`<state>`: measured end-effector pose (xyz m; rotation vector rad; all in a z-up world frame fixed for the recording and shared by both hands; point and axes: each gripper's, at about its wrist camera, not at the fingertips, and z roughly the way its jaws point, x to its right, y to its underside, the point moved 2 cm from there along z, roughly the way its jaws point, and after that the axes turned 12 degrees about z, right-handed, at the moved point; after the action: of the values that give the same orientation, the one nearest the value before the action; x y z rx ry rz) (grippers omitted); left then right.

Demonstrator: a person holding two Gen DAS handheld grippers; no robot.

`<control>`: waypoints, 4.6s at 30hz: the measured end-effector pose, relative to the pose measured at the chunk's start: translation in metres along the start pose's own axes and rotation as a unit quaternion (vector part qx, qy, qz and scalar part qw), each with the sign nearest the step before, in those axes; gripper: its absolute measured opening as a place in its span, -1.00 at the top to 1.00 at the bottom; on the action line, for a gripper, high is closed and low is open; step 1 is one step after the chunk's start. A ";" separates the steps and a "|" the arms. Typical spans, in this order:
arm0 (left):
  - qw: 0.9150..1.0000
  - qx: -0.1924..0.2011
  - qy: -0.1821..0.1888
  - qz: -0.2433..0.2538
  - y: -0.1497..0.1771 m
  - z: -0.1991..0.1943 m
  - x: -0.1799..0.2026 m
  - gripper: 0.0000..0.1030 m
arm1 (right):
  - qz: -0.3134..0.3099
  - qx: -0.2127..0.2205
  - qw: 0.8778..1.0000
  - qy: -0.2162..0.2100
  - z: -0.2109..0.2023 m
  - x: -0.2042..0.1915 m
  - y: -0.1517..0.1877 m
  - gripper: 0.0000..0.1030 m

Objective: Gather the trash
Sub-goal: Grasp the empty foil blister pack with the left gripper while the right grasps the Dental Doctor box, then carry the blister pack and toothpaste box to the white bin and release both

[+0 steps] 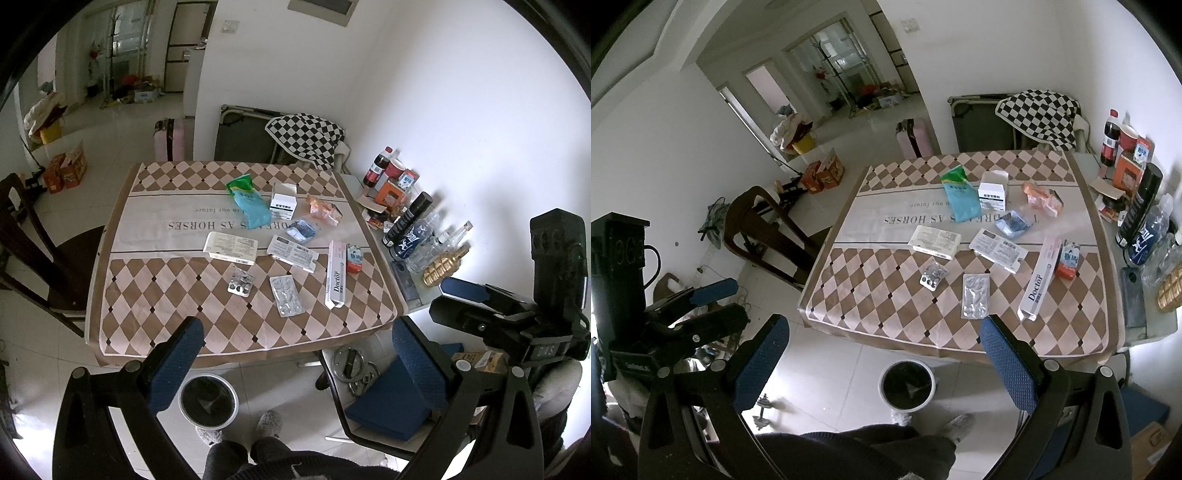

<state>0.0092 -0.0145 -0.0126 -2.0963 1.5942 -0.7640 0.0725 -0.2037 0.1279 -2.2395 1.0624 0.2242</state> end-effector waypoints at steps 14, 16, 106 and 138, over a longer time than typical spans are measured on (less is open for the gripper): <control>0.996 -0.025 -0.083 0.020 0.006 0.044 0.001 -1.00 | 0.070 0.027 0.997 0.036 0.029 0.011 -0.006 -1.00; 0.992 -0.041 -0.116 0.026 0.008 0.068 -0.007 -1.00 | 0.102 0.034 0.992 0.062 0.042 0.024 -0.009 -1.00; 0.973 -0.210 -0.091 -0.010 0.160 0.202 -0.059 -0.20 | 0.143 -0.133 0.965 0.174 0.372 0.120 0.138 0.07; 0.912 -0.364 -0.095 -0.161 0.506 0.441 -0.231 -0.85 | 0.156 -0.351 0.900 0.206 0.765 0.215 0.479 -1.00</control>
<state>-0.1344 0.0644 -0.7038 -2.8965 1.5913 -0.0067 -0.0553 -0.0939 -0.7845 -2.8167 1.7998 0.3135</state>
